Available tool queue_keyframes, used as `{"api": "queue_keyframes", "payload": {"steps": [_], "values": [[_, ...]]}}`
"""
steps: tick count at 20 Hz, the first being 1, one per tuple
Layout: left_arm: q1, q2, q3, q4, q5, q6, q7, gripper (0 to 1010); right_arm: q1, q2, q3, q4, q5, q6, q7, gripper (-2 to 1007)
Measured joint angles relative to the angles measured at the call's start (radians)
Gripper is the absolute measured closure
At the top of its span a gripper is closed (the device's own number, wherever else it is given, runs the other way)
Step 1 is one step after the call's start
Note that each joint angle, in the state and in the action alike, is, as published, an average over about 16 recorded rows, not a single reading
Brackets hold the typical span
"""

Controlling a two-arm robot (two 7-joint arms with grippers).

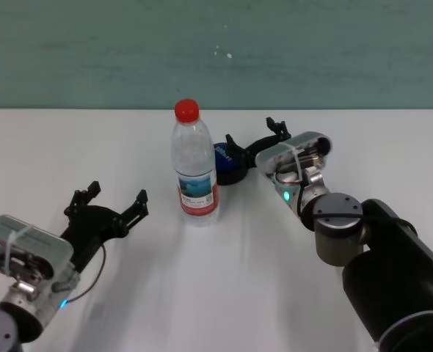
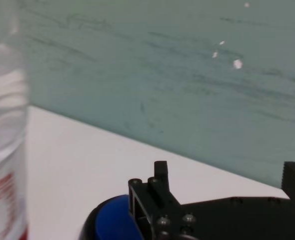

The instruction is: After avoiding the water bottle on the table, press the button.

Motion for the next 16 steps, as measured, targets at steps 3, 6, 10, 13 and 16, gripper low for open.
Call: {"api": "queue_keyframes", "payload": {"steps": [3, 6, 10, 13, 16], "values": [[0.000, 0.000, 0.000, 0.000, 0.000, 0.000, 0.000, 6, -0.021, 0.010, 0.010, -0.039, 0.016, 0.009, 0.003, 2], [0.000, 0.000, 0.000, 0.000, 0.000, 0.000, 0.000, 6, -0.043, 0.021, 0.020, -0.080, 0.031, 0.019, 0.006, 2], [0.000, 0.000, 0.000, 0.000, 0.000, 0.000, 0.000, 6, -0.075, 0.039, 0.030, -0.137, 0.049, 0.033, 0.014, 2], [0.000, 0.000, 0.000, 0.000, 0.000, 0.000, 0.000, 6, -0.101, 0.053, 0.038, -0.183, 0.062, 0.044, 0.019, 2], [0.000, 0.000, 0.000, 0.000, 0.000, 0.000, 0.000, 6, -0.128, 0.067, 0.044, -0.226, 0.074, 0.053, 0.024, 2]]}}
